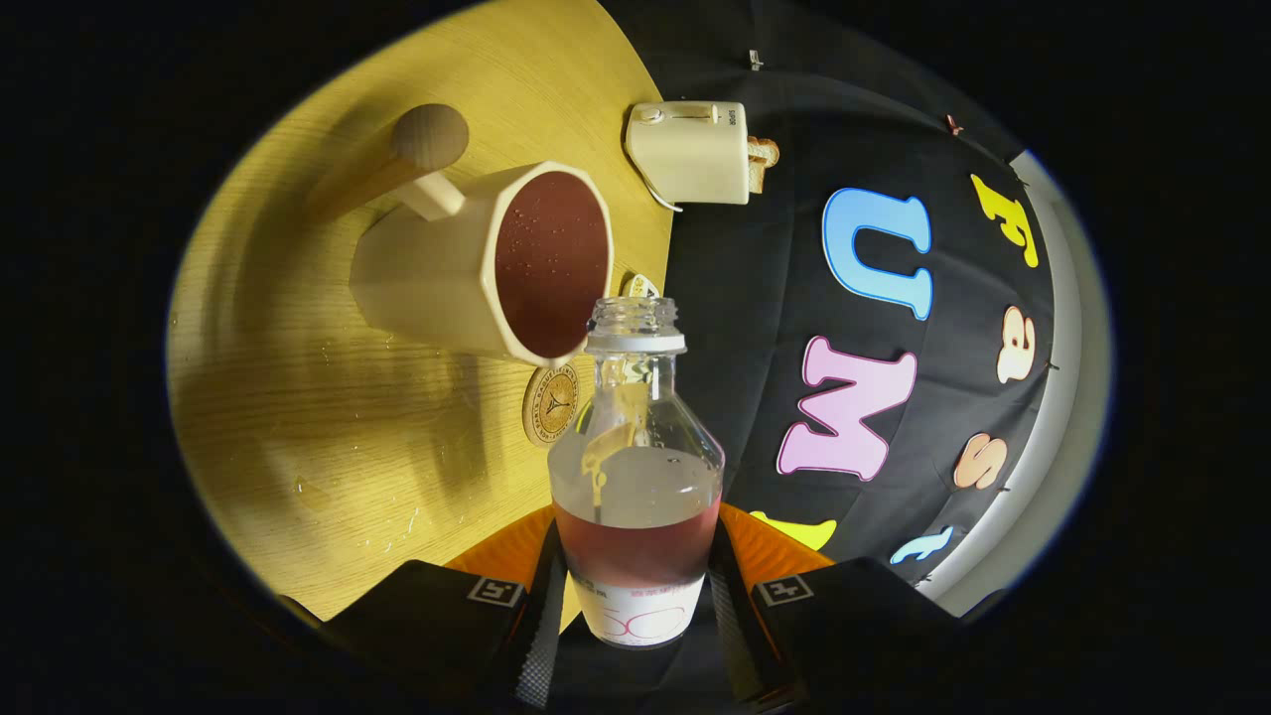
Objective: Take the bottle from table, then pour the juice into the cup, finally place the bottle on the coaster
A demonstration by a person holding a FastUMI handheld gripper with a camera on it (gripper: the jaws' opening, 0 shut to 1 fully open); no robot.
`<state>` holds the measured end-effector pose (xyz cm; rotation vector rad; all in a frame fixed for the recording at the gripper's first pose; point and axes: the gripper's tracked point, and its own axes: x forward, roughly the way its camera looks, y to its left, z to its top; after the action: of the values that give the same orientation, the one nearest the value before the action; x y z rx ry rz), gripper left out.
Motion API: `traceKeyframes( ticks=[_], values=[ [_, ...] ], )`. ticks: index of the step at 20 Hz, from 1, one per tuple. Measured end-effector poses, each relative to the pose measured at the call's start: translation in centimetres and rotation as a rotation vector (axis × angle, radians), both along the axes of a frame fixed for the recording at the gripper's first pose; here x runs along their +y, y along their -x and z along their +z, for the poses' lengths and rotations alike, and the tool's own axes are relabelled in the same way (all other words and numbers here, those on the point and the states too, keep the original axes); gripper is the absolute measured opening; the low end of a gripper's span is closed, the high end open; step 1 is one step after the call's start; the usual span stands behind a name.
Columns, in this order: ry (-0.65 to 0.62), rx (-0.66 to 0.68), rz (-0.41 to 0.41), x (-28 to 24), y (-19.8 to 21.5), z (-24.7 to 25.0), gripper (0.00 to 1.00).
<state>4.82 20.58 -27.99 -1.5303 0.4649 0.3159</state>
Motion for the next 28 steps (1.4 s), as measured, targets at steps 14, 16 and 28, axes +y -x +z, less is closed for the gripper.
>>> traceKeyframes(
  ticks=[14, 16, 28],
  values=[
    [0.058, -0.001, 0.029, -0.37, 0.16, 0.05, 0.69],
    [0.063, -0.004, 0.027, -0.37, 0.08, 0.10, 0.69],
    [0.099, -0.025, 0.067, -0.07, -0.57, 0.80, 0.69]
  ],
)
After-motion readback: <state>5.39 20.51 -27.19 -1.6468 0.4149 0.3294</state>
